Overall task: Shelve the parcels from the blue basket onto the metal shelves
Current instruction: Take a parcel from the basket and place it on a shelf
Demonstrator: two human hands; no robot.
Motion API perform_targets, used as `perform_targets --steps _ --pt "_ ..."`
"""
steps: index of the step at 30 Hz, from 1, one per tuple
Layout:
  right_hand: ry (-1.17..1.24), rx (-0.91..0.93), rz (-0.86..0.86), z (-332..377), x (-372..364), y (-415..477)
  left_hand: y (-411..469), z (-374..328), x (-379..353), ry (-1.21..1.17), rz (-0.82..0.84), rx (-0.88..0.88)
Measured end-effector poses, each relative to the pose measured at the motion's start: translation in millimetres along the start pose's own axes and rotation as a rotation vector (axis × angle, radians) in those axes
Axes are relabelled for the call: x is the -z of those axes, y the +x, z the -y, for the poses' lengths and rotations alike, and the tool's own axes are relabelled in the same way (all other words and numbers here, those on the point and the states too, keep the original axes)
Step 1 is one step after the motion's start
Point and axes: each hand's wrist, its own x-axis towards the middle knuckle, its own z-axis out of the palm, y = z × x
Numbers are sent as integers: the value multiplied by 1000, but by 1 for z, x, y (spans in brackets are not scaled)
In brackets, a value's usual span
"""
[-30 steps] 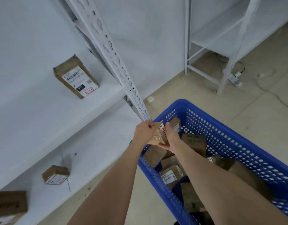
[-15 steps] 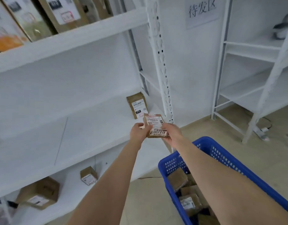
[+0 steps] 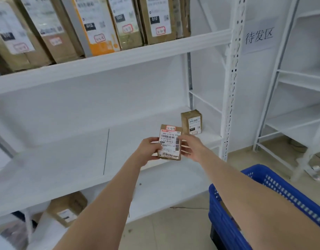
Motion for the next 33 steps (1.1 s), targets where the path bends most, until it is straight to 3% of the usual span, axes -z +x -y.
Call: perform_targets --steps 6,16,22,33 --pt "-43 -25 15 -25 -45 -3 -5 22 46 47 -10 36" --pt "-127 -52 68 -51 -64 -1 -16 50 62 11 -69 48" --pt "-382 -145 190 -64 -69 -11 -26 59 68 44 -148 41" --pt "-382 -83 231 -70 -91 -16 -24 55 90 29 -229 54"
